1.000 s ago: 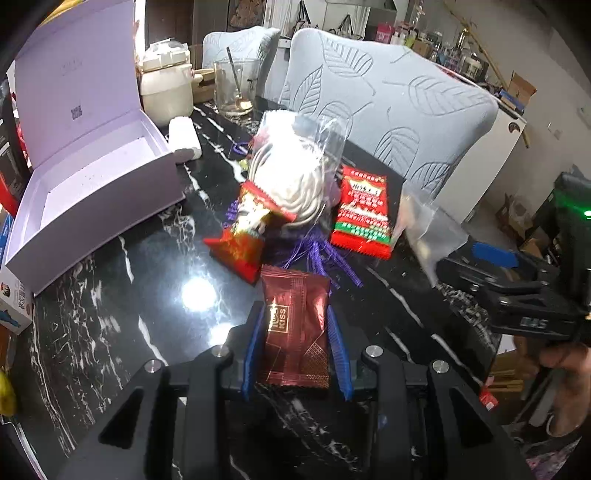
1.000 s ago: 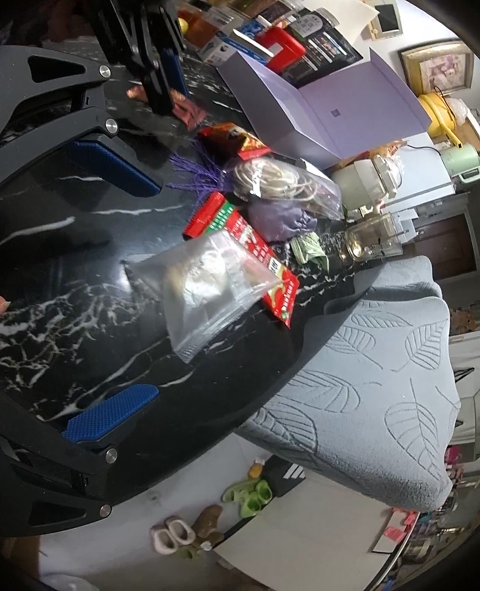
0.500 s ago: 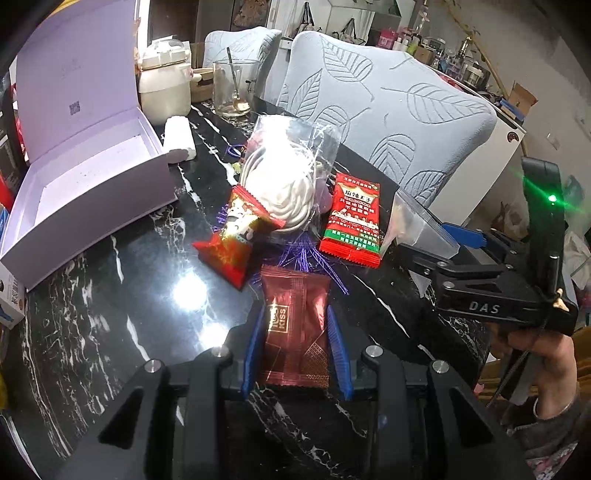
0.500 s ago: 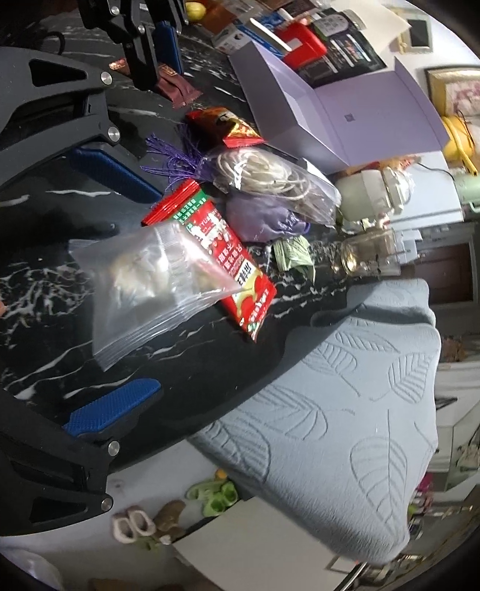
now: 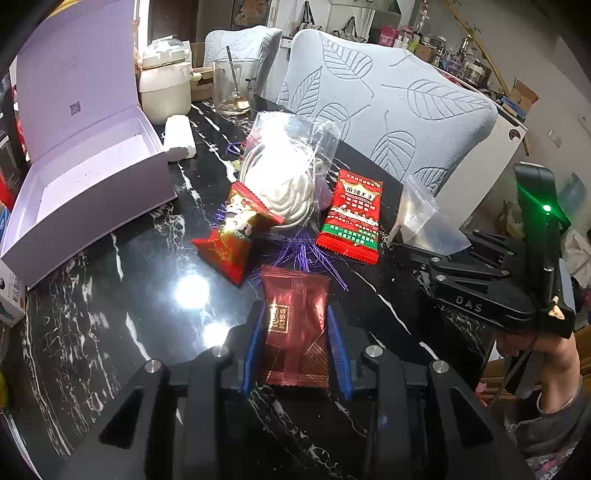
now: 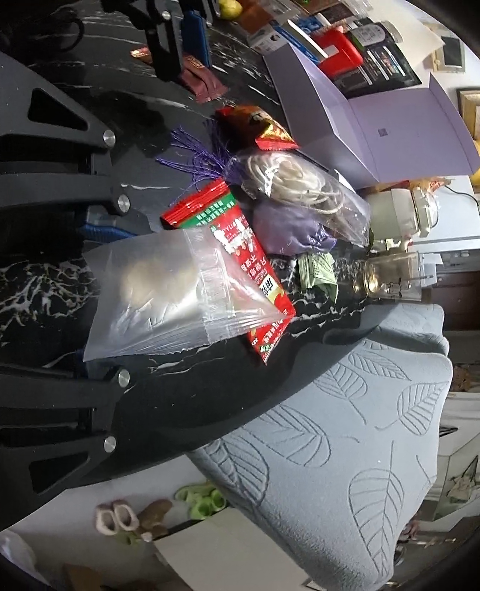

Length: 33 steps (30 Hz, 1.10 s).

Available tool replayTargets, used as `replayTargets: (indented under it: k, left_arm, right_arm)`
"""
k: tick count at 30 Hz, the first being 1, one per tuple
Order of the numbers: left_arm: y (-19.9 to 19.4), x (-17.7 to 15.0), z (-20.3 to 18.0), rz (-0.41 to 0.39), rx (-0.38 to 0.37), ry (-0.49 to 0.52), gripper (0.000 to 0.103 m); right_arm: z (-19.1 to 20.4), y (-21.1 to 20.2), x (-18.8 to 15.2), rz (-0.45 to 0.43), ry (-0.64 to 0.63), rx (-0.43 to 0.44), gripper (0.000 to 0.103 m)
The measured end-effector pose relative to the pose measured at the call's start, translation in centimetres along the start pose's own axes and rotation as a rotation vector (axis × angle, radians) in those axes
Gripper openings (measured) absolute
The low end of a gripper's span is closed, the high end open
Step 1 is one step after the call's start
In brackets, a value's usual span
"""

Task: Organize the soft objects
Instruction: 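Carry the candy and zip bag toward the lavender gift box with both tools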

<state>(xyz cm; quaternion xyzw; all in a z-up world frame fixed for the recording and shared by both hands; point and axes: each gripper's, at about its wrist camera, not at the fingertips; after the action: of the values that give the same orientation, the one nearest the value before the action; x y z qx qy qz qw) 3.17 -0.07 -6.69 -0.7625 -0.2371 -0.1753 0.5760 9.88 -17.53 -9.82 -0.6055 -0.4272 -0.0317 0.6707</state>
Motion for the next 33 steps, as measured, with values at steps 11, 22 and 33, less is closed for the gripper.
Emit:
replayTargets:
  k: [11, 22, 33]
  left_arm:
    - [-1.5, -1.1, 0.0, -0.023, -0.014, 0.000, 0.033]
    - [-5.1, -3.5, 2.4, -0.094, 0.045, -0.074, 0.033]
    - [-8.3, -5.6, 5.8, -0.165, 0.118, -0.160, 0.033]
  right_arm:
    - [-0.1, -3.1, -1.1, -0.037, 0.049, -0.031, 0.040]
    - [4.6, -3.8, -0.4, -0.069, -0.030, 0.061, 0.040]
    - [11.2, -4.5, 0.5, -0.106, -0.160, 0.182, 0.040]
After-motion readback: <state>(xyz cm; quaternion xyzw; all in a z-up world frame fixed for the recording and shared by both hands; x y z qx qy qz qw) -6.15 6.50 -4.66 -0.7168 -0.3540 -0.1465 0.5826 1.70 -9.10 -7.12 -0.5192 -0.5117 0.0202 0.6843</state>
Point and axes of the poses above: each gripper's, at about its wrist camera, not at the fingertips, and y roughly the way its jaws point, z to its left, x to its top, and after that the axes turned 11 degrees about -y, right-handed
